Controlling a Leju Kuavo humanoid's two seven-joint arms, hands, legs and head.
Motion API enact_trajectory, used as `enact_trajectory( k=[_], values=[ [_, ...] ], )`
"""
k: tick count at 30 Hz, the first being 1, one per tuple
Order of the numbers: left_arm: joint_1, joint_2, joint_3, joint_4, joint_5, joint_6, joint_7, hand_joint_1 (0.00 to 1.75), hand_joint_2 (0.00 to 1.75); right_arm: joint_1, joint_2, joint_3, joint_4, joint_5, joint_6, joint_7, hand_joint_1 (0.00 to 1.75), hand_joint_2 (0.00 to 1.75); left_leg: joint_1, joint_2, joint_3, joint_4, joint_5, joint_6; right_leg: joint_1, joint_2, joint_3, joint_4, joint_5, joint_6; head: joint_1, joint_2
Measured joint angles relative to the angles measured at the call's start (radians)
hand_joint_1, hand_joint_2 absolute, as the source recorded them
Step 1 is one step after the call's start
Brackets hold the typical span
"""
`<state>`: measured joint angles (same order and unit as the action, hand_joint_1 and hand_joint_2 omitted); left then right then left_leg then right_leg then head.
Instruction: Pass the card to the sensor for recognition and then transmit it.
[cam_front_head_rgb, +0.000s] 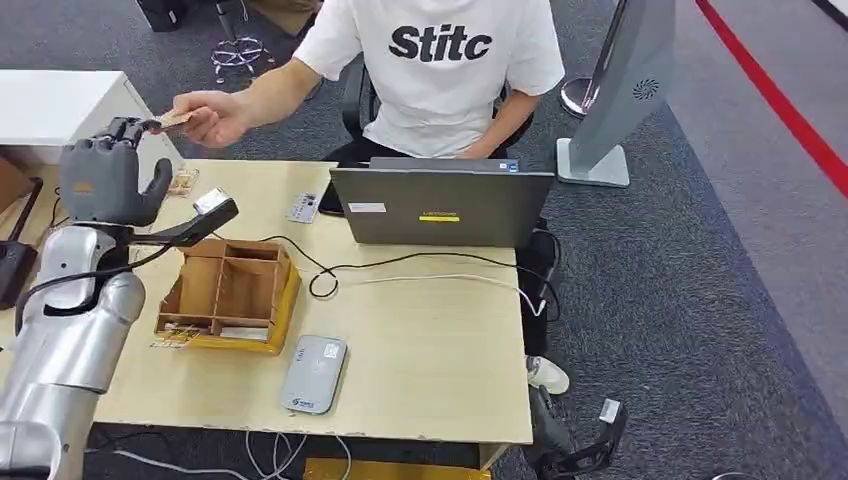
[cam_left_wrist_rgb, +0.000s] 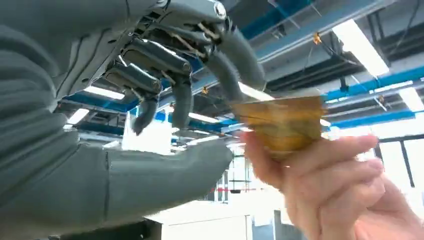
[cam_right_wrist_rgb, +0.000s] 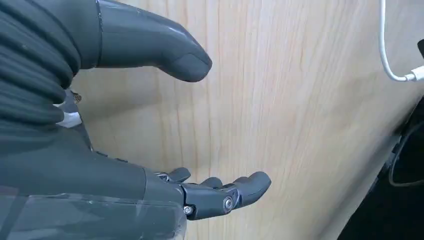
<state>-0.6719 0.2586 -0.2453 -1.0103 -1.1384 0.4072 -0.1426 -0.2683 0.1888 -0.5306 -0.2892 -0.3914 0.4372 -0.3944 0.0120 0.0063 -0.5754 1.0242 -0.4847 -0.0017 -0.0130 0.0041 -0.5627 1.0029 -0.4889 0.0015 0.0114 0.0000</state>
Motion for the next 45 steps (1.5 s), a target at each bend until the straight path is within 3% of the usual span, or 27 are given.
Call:
enact_trajectory(
  k=[4,9,12,16,21,22,23,25,28,31,34,38,41,45],
  values=[
    [0.108,-0.006,0.029,-0.099,0.028,0.078,-0.02,0.0,1.75,0.003,0.0,0.0,0.0,-0.016,0.003,-0.008,0.0,1.75,0.0,0.0,0.0,0.0,0.0,0.0,0.0,0.0,0.0,0.0,0.0,0.0,0.0,0.0],
    [0.348,-0.055,0.115,-0.349,0.166,0.22,-0.131,0.0,1.75,0.024,0.0,-0.002,-0.002,-0.045,0.012,-0.024,0.0,1.75,-0.001,0.0,0.0,0.0,-0.002,0.0,0.0,0.001,0.0,-0.001,-0.001,0.0,0.0,0.0],
    [0.504,-0.145,0.202,-0.538,0.32,0.257,-0.281,0.0,1.75,0.042,-0.002,-0.014,-0.003,-0.079,0.016,-0.023,0.0,1.75,-0.001,0.0,-0.001,0.0,-0.004,0.001,0.0,0.0,0.0,-0.001,-0.003,0.002,0.0,0.0],
    [0.68,-0.278,0.342,-0.779,0.648,0.257,-0.513,0.0,1.75,0.069,-0.007,-0.045,-0.011,-0.124,0.042,-0.026,0.0,1.75,-0.001,0.001,-0.002,0.0,-0.006,0.002,0.0,0.0,0.0,-0.002,-0.003,0.003,0.001,0.0],
    [0.801,-0.384,0.46,-0.953,0.72,0.257,-0.552,0.0,1.75,0.083,-0.012,-0.074,-0.017,-0.142,0.054,-0.024,0.0,1.75,-0.001,-0.001,-0.002,0.001,-0.006,0.002,0.0,-0.003,0.0,-0.002,-0.004,0.003,0.0,0.0],
    [0.819,-0.398,0.476,-0.977,0.737,0.257,-0.552,1.54,1.75,0.084,-0.012,-0.08,-0.017,-0.146,0.056,-0.022,0.0,1.75,-0.001,-0.001,-0.002,0.001,-0.006,0.002,0.0,-0.003,0.0,-0.002,-0.004,0.003,0.0,0.0],
    [0.835,-0.413,0.489,-0.995,0.769,0.257,-0.553,1.71,1.75,0.085,-0.012,-0.087,-0.017,-0.157,0.06,-0.017,0.0,1.75,-0.001,-0.001,-0.002,0.001,-0.006,0.002,0.0,-0.003,0.001,-0.002,-0.004,0.003,0.0,0.0],
    [0.88,-0.453,0.533,-1.019,0.971,0.227,-0.551,1.75,1.75,0.093,-0.013,-0.106,-0.02,-0.186,0.078,-0.002,0.0,1.75,-0.001,-0.001,-0.001,0.001,-0.006,0.002,0.0,-0.002,0.001,-0.002,-0.004,0.003,0.0,0.0],
    [0.913,-0.511,0.666,-1.007,1.274,0.041,-0.524,1.75,1.75,0.107,-0.015,-0.137,-0.022,-0.196,0.095,0.014,0.0,1.75,0.0,-0.001,-0.002,0.001,-0.006,0.002,0.0,-0.003,0.001,-0.002,-0.004,0.003,-0.001,0.0],
    [0.899,-0.543,0.825,-0.933,1.409,-0.127,-0.424,1.75,1.75,0.113,-0.018,-0.159,-0.025,-0.185,0.101,0.018,0.0,1.75,-0.001,-0.001,-0.001,0.0,-0.006,0.002,0.0,-0.002,0.001,-0.002,-0.004,0.003,0.002,0.0],
    [0.836,-0.552,1.036,-0.717,1.493,-0.262,-0.354,1.75,1.75,0.112,-0.019,-0.171,-0.025,-0.171,0.101,0.027,0.0,1.75,0.0,0.001,0.0,0.0,-0.006,0.002,0.0,0.0,0.001,-0.002,-0.004,0.003,0.001,0.0],
    [0.771,-0.546,1.236,-0.423,1.49,-0.321,-0.397,1.75,1.75,0.109,-0.019,-0.184,-0.025,-0.163,0.101,0.028,0.0,1.75,0.0,0.0,0.0,0.0,-0.006,0.002,0.0,0.0,0.001,-0.001,-0.004,0.003,0.001,0.0],
    [0.741,-0.546,1.306,-0.319,1.481,-0.326,-0.399,1.75,1.75,0.107,-0.02,-0.188,-0.025,-0.159,0.101,0.029,0.0,1.75,0.0,-0.002,0.0,0.0,-0.006,0.002,0.0,-0.003,0.002,-0.001,-0.004,0.003,0.001,0.0],
    [0.714,-0.549,1.362,-0.257,1.473,-0.326,-0.39,1.75,1.75,0.105,-0.021,-0.19,-0.025,-0.158,0.101,0.028,0.0,1.75,-0.001,-0.002,-0.001,0.001,-0.006,0.002,0.0,-0.003,0.002,-0.002,-0.004,0.003,0.001,0.0]
  ],
)
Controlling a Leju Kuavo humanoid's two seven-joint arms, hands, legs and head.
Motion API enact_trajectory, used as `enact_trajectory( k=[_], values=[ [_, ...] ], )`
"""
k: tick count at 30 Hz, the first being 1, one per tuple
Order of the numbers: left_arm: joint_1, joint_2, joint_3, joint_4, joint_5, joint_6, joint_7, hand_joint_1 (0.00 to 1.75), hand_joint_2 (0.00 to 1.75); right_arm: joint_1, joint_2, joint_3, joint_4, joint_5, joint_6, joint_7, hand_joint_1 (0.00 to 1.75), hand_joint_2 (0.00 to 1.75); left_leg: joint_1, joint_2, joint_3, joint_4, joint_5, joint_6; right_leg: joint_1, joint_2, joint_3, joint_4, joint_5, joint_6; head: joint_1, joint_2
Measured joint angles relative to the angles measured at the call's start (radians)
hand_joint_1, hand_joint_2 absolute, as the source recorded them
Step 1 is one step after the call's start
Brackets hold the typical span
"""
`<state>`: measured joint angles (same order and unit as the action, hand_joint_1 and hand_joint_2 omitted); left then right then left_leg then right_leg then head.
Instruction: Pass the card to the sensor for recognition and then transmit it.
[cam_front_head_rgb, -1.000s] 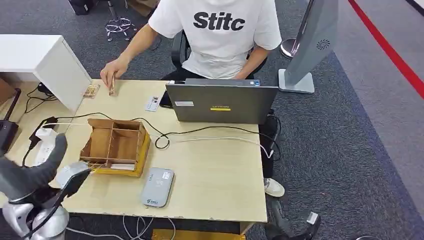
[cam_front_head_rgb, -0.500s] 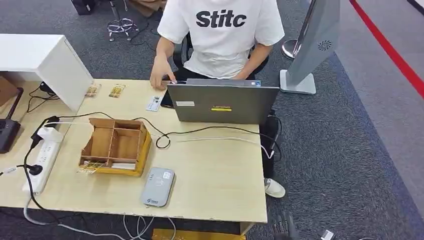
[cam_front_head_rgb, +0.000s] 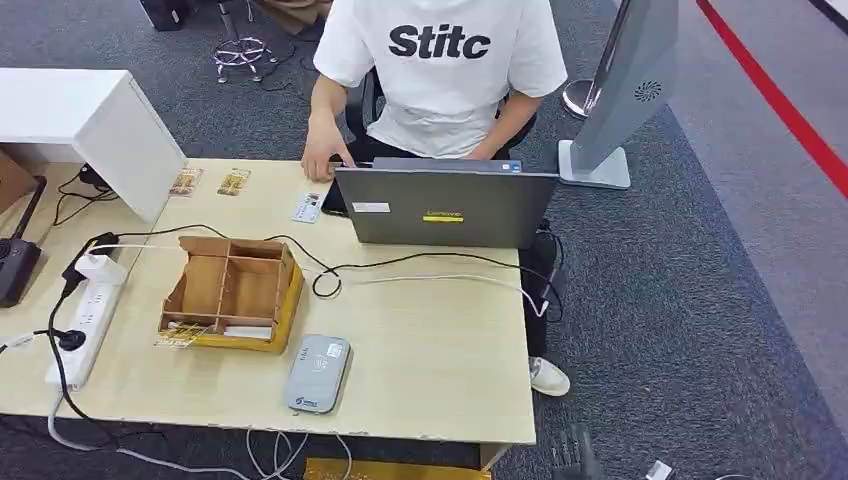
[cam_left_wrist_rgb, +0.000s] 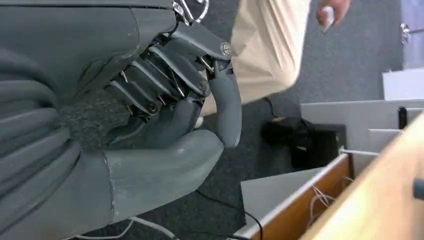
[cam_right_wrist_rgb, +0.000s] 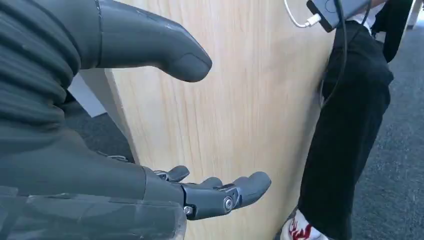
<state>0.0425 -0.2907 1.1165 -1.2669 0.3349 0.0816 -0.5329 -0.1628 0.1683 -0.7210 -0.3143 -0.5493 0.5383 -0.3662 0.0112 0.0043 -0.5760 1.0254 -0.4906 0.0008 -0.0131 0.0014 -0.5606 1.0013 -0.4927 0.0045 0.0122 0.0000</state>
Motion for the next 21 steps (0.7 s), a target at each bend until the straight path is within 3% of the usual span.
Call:
enact_trajectory(
  k=[7,8,9,12,17,18,19,21],
  values=[
    [-0.018,0.0,0.036,0.051,0.0,0.0,0.0,1.75,1.75,-0.001,0.0,-0.002,0.0,0.0,0.0,0.0,0.0,1.75,0.0,0.0,0.0,0.0,0.0,0.0,0.0,0.0,0.0,0.0,0.0,0.0,0.0,0.0],
    [-0.019,0.0,0.037,0.055,0.0,0.0,0.0,1.75,1.75,-0.001,0.0,-0.002,0.0,0.0,0.0,0.0,1.71,1.75,0.0,0.0,0.0,0.0,0.0,0.0,0.0,0.0,0.0,0.0,0.0,0.0,0.0,0.0],
    [-0.021,0.0,0.039,0.06,0.0,0.0,0.0,1.75,1.75,-0.001,0.0,-0.002,0.0,0.0,0.0,0.0,1.75,1.75,0.0,0.0,0.0,0.0,0.0,0.0,0.0,0.0,0.0,0.0,0.0,0.0,0.0,0.0],
    [-0.032,0.001,0.053,0.092,0.005,0.016,0.063,1.75,1.75,-0.002,0.0,-0.002,0.0,0.001,0.001,0.0,1.75,1.75,0.0,0.0,0.0,0.0,0.0,0.0,0.0,0.0,0.0,0.0,0.0,0.0,0.0,0.0],
    [-0.069,0.057,0.107,0.399,0.021,0.031,0.107,1.75,1.75,-0.014,0.0,-0.002,0.0,-0.002,0.001,0.005,1.75,1.75,0.0,0.0,0.0,0.0,0.0,0.0,0.0,0.0,0.0,0.0,0.0,0.0,-0.002,0.0],
    [-0.075,0.068,0.113,0.468,0.018,0.042,0.111,0.98,1.75,-0.017,-0.001,-0.002,0.0,-0.005,0.003,0.006,0.0,1.75,0.0,0.0,0.0,0.0,0.0,0.0,0.0,0.0,0.0,0.0,0.0,0.0,-0.001,0.0],
    [-0.08,0.076,0.116,0.532,0.008,0.058,0.114,0.0,1.75,-0.02,-0.001,-0.002,0.0,-0.005,0.004,0.006,0.0,1.75,0.0,0.0,0.0,0.0,0.0,0.0,0.0,0.0,0.0,0.0,0.0,0.0,-0.002,0.0],
    [-0.087,0.089,0.117,0.64,-0.02,0.079,0.14,0.0,1.75,-0.024,-0.001,-0.002,0.0,-0.014,0.008,0.008,0.0,1.75,0.0,0.0,0.0,0.001,0.0,0.0,0.0,0.0,0.0,0.0,0.0,0.0,-0.001,0.0]
  ],
)
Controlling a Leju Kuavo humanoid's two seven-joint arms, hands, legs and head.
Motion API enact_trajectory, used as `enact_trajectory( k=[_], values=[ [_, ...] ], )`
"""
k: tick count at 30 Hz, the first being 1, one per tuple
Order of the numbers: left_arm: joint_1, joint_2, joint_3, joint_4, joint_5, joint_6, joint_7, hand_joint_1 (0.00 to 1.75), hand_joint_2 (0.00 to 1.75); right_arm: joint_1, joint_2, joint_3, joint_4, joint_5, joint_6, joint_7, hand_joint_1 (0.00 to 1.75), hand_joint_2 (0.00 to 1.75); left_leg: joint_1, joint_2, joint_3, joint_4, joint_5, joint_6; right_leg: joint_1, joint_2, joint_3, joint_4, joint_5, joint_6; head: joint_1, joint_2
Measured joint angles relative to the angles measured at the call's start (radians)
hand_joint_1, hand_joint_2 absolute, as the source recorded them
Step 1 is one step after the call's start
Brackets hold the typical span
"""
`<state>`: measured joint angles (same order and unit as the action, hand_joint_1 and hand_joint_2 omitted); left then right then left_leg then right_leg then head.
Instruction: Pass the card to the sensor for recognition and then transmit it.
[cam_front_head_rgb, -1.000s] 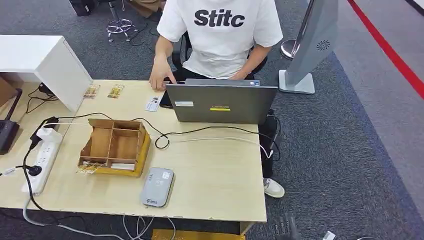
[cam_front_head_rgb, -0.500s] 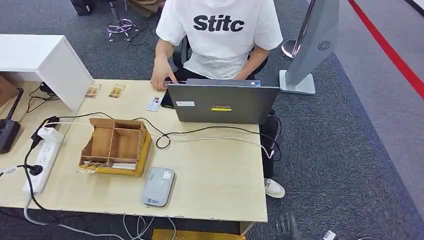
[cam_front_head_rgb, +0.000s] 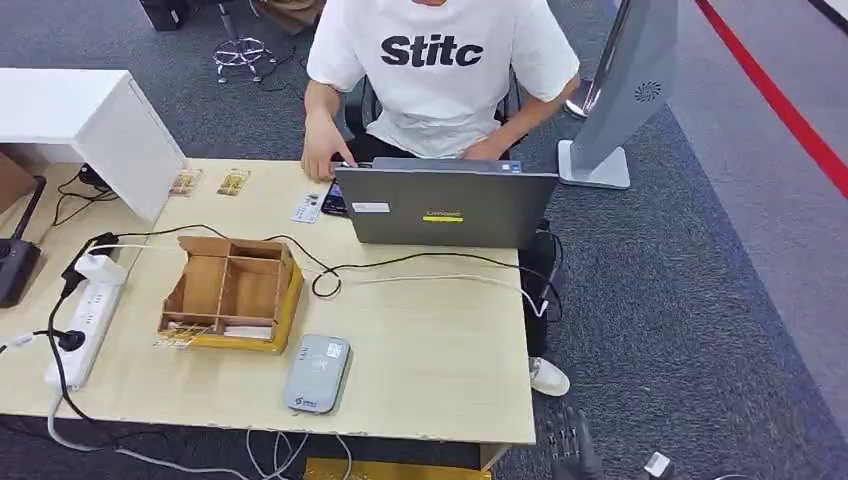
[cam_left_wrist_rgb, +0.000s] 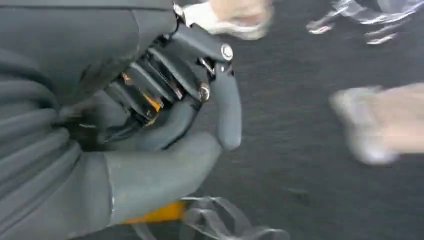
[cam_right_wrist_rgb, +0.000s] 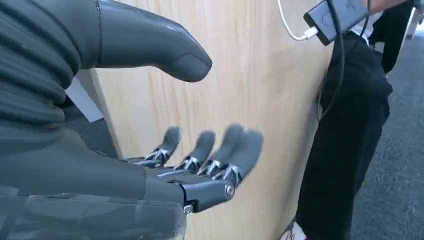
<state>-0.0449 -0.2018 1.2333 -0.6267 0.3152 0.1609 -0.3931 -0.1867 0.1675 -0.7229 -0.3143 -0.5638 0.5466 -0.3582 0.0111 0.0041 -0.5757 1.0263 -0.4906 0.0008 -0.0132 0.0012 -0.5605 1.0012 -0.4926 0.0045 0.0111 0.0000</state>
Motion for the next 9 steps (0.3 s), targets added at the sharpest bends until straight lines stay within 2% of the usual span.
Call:
enact_trajectory(
  k=[3,9],
  values=[
    [-0.002,0.024,-0.029,0.108,-0.027,0.0,0.067,0.0,1.75,0.011,-0.006,0.022,0.0,0.016,-0.007,0.02,0.0,1.75,0.0,0.0,0.0,0.0,0.0,0.0,0.0,0.0,0.0,0.0,0.0,0.0,0.0,0.0],
    [0.008,0.063,-0.146,0.198,-0.068,-0.018,0.116,0.0,1.75,0.049,-0.023,0.093,-0.003,0.088,-0.073,0.065,0.0,1.75,0.0,0.0,0.0,0.0,0.0,0.0,0.0,0.0,0.0,0.0,0.0,0.0,0.0,0.0]
  ],
)
